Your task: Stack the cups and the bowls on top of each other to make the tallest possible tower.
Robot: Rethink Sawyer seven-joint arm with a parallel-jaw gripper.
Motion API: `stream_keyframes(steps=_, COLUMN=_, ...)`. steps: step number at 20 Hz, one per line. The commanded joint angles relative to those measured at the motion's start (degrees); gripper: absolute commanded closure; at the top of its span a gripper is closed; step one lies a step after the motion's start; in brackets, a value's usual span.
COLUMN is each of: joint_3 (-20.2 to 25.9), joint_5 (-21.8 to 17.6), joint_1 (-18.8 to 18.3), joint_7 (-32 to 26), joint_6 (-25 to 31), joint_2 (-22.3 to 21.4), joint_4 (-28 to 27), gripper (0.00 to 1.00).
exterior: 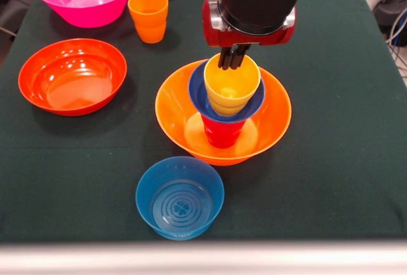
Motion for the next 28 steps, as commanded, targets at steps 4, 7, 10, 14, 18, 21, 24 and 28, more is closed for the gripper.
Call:
stream_keyframes(steps=4, joint_3=1.3, joint_5=-2.6, joint_1=-0.1, joint_7=-6.3, joint_6=5.1, joint_2=1.7, joint_4=4.6, gripper=1.0)
stream_keyframes(steps=7, joint_3=1.1, joint_5=-2.7, joint_1=-0.1, joint_7=-6.4, joint_6=5.0, joint_2=1.5, joint_4=5.0, gripper=1.0)
stream_keyframes(steps=10, joint_3=1.1, joint_5=-2.6, joint_1=-0.1, joint_7=-6.6, joint_6=5.6, joint_2=1.5, joint_4=4.7, gripper=1.0)
stream_keyframes(steps=14, joint_3=0.8, joint_5=-2.6, joint_1=-0.2, joint_7=-6.5, joint_6=5.2, joint_2=0.8, joint_4=6.2, gripper=1.0)
stream_keyframes(steps=18, joint_3=0.3, joint_5=-3.0, joint_1=-0.1, joint_7=-6.8, joint_6=6.2, joint_2=0.8, joint_4=6.4, gripper=1.0)
stream_keyframes(steps=21, joint_3=-0.1, joint_5=-3.4, joint_1=0.2, joint_7=-7.3, joint_6=7.6, joint_2=0.9, joint_4=6.4, gripper=1.0)
stream_keyframes(steps=24, joint_3=-0.5, joint_5=-3.7, joint_1=0.3, joint_7=-7.5, joint_6=8.5, joint_2=0.9, joint_4=6.5, gripper=1.0)
stream_keyframes(steps=28, joint_3=-0.7, joint_5=-3.7, joint_1=0.4, joint_7=-7.1, joint_6=8.9, joint_2=1.1, joint_4=6.6, gripper=1.0)
